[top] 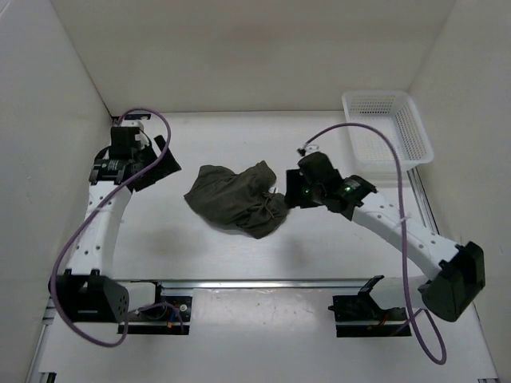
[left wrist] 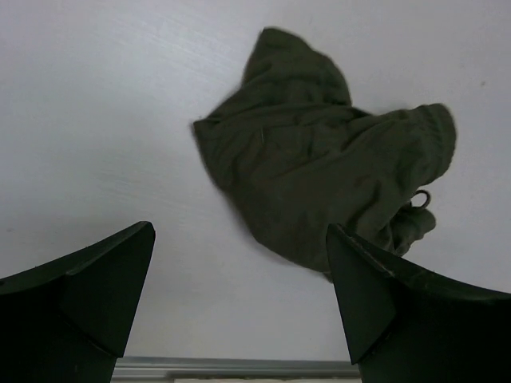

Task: Fold and stack the shorts
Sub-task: Grab the shorts from the pile, then move the shorts to the center of the board

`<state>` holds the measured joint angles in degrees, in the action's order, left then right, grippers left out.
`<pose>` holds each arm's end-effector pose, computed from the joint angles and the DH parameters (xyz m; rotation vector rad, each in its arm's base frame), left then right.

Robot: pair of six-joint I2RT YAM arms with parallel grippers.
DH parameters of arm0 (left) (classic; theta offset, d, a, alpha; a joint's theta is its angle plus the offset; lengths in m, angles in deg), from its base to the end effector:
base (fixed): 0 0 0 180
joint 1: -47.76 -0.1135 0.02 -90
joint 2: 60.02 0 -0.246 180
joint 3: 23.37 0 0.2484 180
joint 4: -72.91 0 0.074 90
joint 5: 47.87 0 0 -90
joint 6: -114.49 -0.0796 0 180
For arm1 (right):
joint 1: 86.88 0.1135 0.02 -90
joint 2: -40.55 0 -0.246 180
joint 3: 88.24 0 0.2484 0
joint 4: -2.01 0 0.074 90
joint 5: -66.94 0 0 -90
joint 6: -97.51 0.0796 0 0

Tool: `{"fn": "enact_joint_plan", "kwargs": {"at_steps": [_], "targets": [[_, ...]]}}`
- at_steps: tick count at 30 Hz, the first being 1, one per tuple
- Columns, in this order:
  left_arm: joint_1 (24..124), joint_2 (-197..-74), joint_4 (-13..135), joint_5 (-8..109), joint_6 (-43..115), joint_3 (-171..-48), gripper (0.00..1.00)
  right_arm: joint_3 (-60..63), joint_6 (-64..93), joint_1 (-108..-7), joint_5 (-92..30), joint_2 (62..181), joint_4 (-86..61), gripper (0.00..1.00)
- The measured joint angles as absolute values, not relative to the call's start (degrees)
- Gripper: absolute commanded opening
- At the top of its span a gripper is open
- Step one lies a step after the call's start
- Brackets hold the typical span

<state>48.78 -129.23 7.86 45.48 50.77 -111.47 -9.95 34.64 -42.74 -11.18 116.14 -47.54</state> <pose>0.2739 -0.0095 0.3132 -0.4961 2.3431 -0.2955 0.2344 0.2047 0.2526 -0.2564 2.3803 0.3488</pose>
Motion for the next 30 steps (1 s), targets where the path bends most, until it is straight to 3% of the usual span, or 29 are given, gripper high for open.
{"fn": "enact_joint_plan", "kwargs": {"at_steps": [2, 5, 7, 14, 17, 19, 21, 22, 23, 25, 30], "targets": [[49.33, -133.66, 7.95, 45.99, 51.34, -110.79, 1.00, -8.86, 36.26, -46.01, -11.44, 113.13, -46.97, 0.56], [49.94, -141.38, 9.39, 47.63, 52.10, -110.53, 1.00, -5.36, 38.05, -50.60, -14.24, 115.05, -46.05, 0.90], [50.18, -147.13, 10.59, 48.79, 52.87, -110.64, 1.00, -1.73, 38.84, -53.10, -17.82, 120.38, -45.59, 0.98], [50.31, -165.31, 12.63, 51.52, 54.53, -113.57, 1.00, 15.49, 41.29, -54.49, -27.90, 145.59, -44.74, 0.99], [50.40, -169.79, 13.06, 52.52, 54.55, -115.36, 0.96, 22.36, 42.23, -54.34, -29.52, 155.22, -45.20, 0.90], [50.62, -171.02, 13.22, 52.92, 54.79, -115.51, 0.77, 24.59, 42.38, -54.32, -29.78, 158.57, -45.94, 0.81], [50.86, -171.91, 13.37, 53.64, 54.70, -115.54, 0.50, 27.47, 42.36, -54.34, -29.89, 161.72, -46.75, 0.55], [50.97, -172.44, 13.52, 54.03, 54.75, -115.54, 0.16, 28.61, 42.40, -54.34, -30.11, 162.87, -46.86, 0.23], [50.99, -172.96, 13.57, 54.40, 54.99, -115.62, 0.10, 29.70, 42.53, -54.34, -30.30, 163.88, -47.10, 0.12], [51.01, -174.32, 13.46, 55.41, 54.29, -116.26, 0.10, 31.38, 42.49, -54.34, -30.59, 164.91, -47.71, 0.00], [50.92, -176.04, 10.94, 57.20, 54.07, -122.38, 0.10, 41.37, 41.40, -54.52, -29.67, 167.09, -51.10, 0.00]]}}
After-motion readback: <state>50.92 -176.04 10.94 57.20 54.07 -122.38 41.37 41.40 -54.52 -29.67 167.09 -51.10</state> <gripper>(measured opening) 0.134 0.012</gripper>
